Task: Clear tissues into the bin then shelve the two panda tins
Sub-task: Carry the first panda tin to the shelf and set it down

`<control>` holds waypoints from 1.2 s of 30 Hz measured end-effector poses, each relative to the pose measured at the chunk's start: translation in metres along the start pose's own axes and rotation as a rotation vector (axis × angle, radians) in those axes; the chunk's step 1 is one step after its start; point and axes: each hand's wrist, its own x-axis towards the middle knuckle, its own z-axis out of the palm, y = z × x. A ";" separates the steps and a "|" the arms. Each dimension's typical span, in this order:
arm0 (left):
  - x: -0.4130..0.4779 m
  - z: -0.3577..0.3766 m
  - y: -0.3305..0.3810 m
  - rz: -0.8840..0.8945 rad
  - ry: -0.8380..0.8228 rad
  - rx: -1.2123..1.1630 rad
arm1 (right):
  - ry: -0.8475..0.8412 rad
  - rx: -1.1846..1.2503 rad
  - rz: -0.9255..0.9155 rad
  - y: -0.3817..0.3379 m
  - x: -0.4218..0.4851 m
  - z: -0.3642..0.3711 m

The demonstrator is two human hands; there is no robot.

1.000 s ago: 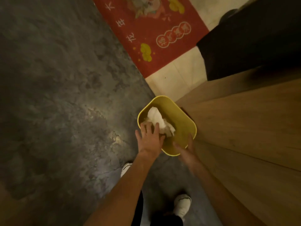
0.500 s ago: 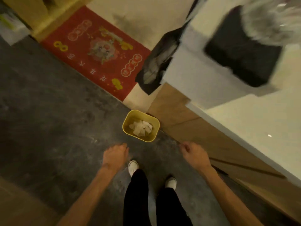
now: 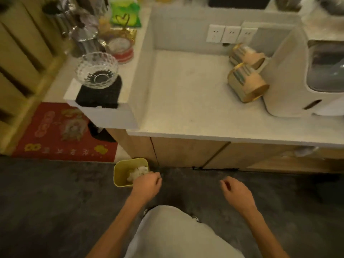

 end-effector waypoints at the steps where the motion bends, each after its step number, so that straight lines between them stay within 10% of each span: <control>1: 0.004 0.001 0.018 0.036 -0.013 0.016 | 0.028 0.025 0.039 0.023 -0.007 -0.007; 9: 0.064 -0.003 0.103 0.236 -0.079 0.104 | 0.063 0.184 0.261 0.115 -0.015 -0.045; 23: 0.274 -0.082 0.162 0.391 -0.067 0.049 | 0.180 0.517 0.262 0.035 0.165 -0.118; 31: 0.366 -0.116 0.234 0.224 -0.076 -0.367 | 0.411 0.320 0.014 0.003 0.291 -0.204; 36: 0.399 -0.108 0.290 0.037 -0.225 -0.614 | 0.235 0.378 0.048 0.006 0.384 -0.261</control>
